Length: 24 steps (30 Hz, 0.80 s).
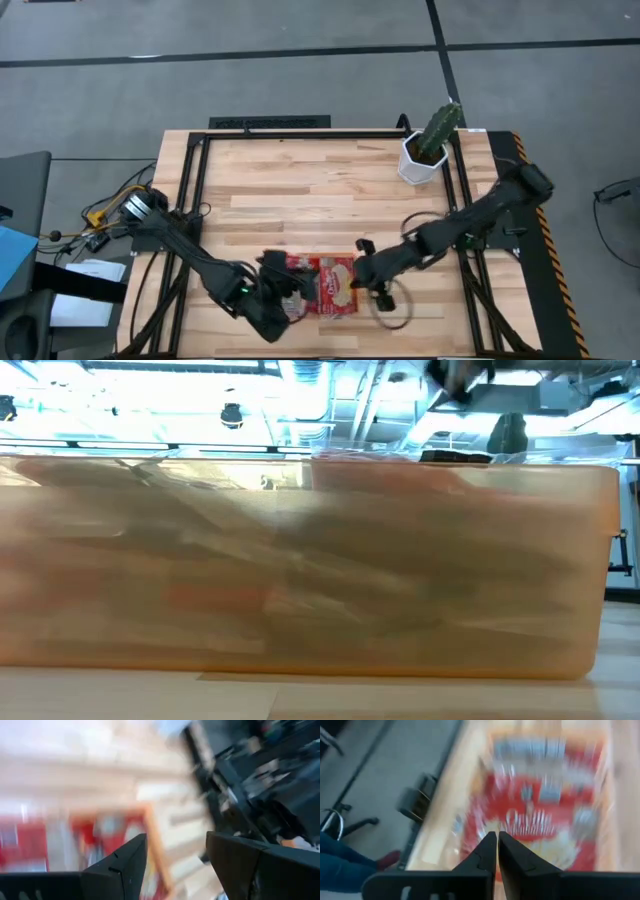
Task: Sort popcorn bags into baskets
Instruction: Return to Home Position
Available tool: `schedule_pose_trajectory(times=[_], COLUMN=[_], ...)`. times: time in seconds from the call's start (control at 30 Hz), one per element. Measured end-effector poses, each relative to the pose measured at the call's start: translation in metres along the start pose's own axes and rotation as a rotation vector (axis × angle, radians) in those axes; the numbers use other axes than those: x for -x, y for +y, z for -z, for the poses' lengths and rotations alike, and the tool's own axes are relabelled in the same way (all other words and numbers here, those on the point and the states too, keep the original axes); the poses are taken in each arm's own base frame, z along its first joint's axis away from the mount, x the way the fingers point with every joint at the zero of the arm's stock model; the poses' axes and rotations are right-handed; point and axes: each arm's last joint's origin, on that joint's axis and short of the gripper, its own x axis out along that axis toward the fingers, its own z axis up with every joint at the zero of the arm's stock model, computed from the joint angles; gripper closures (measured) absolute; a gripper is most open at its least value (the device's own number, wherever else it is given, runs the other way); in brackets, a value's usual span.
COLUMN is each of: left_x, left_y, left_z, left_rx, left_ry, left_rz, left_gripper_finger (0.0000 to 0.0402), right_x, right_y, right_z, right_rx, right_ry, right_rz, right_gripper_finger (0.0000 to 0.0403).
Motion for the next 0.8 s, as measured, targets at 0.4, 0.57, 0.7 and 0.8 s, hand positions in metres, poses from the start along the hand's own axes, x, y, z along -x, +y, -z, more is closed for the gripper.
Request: schedule_pose_trajectory(times=[0.4,0.57,0.7,0.8], left_x=[0.079,0.094,0.093,0.082], left_y=[-0.026,-0.004,0.035,0.069], left_z=[-0.120,-0.149,-0.148,-0.139], left_rx=[-0.565,-0.642,-0.555,-0.442], left_ry=[-0.189,-0.295,-0.275,-0.262], left_rz=[0.099,0.037,0.054,0.093], left_gripper_finger=[0.0211,0.0211,0.0211,0.0211], right_x=[0.222,0.272,0.288,0.290], right_y=[-0.012,-0.035,-0.047,-0.053], right_z=[0.001,0.046,0.091,0.119], right_rx=[0.241,0.143,0.040,-0.028], right_ry=[-0.491,-0.669,-0.818,-0.896], right_rz=[0.001,0.106,0.119,0.126], right_gripper_finger=[0.0367,0.0366,0.0360,0.0357])
